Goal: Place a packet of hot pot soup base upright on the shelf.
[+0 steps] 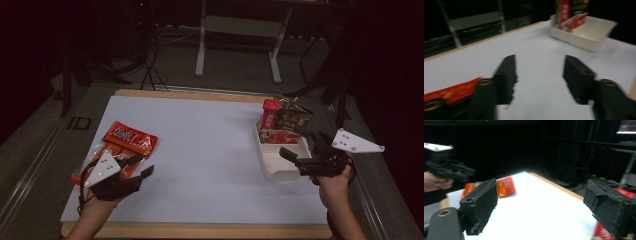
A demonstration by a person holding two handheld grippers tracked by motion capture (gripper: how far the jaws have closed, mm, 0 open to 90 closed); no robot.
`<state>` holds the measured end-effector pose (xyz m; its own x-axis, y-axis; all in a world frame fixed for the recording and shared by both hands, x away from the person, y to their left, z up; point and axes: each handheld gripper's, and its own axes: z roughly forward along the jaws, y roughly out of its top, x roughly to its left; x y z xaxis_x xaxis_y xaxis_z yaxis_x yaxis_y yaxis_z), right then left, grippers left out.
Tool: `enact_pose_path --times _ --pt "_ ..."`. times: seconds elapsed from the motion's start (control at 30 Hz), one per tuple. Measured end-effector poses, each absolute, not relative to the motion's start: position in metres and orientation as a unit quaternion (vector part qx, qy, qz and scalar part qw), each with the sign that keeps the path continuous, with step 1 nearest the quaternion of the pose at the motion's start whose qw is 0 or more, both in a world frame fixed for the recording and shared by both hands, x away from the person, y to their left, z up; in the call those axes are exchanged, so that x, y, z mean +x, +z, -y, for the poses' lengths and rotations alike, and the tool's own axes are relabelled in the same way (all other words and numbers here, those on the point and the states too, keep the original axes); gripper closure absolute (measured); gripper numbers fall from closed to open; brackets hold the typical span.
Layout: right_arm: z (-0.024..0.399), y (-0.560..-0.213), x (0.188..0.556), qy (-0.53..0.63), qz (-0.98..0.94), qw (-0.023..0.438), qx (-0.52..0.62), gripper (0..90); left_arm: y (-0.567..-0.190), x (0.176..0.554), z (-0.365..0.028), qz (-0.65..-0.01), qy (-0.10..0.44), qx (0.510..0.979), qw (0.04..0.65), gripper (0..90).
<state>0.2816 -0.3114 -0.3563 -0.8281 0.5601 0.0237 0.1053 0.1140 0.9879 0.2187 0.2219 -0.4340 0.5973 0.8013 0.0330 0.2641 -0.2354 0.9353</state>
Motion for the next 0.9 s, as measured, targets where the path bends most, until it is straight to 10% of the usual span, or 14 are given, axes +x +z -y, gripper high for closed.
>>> enact_pose_path --times 0.27,0.9 --pt "0.302 -0.371 0.260 0.622 -0.735 0.153 0.224 12.1 -0.441 0.231 -0.282 -0.454 0.313 0.714 0.431 90.0" --pt "0.286 -0.389 0.250 0.618 -0.753 0.110 0.199 12.8 -0.521 0.272 -0.358 -0.521 0.291 0.739 0.312 90.0"
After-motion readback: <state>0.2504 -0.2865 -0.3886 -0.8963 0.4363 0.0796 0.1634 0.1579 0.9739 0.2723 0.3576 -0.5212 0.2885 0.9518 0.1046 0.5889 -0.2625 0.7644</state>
